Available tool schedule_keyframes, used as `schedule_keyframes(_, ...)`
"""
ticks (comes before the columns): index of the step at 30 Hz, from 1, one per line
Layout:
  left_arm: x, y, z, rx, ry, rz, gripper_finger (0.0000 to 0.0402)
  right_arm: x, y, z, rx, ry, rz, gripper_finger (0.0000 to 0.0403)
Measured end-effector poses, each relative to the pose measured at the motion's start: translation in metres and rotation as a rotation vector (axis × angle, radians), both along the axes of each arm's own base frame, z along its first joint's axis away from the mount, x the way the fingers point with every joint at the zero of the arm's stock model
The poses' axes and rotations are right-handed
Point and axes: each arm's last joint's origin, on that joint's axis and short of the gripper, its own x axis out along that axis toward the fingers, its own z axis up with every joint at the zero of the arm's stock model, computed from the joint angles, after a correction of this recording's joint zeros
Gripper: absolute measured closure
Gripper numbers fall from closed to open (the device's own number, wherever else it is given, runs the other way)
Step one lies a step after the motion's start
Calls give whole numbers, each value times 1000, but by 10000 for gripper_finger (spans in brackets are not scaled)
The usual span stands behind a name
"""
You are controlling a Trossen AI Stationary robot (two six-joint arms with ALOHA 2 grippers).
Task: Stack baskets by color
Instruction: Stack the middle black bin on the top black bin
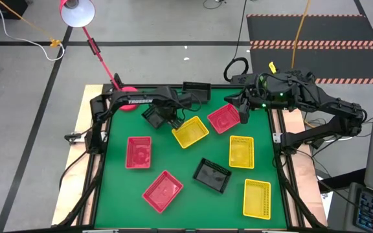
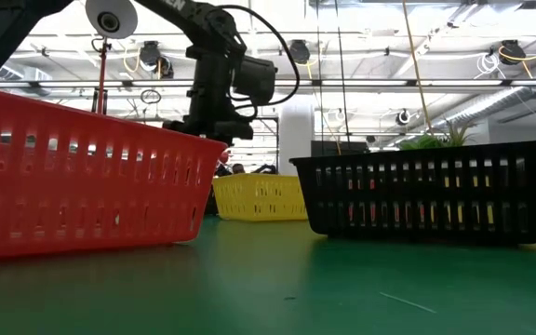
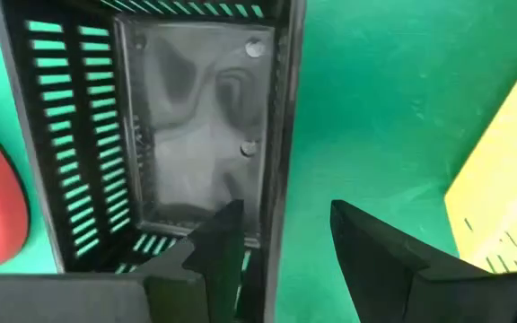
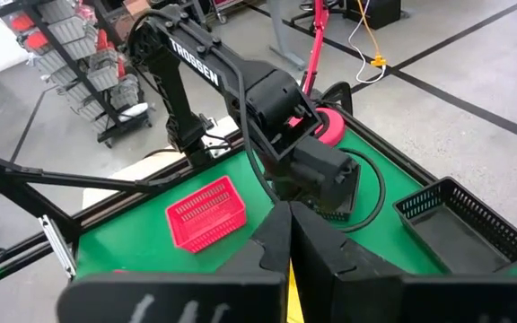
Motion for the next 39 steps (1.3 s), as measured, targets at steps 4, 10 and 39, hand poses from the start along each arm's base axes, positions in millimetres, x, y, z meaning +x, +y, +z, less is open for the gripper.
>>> schedule_keyframes(4,0,5,-1,12,-12,4,232,0,0,0,0,0,0,403)
schedule_keyframes(10,3,9,-6,-1,-22,-23,232,0,0,0,-2,0,1,403)
schedule_keyframes(39,0,7,-29,-23,-9,-76,358,0,1,0,18,-7,-1,403)
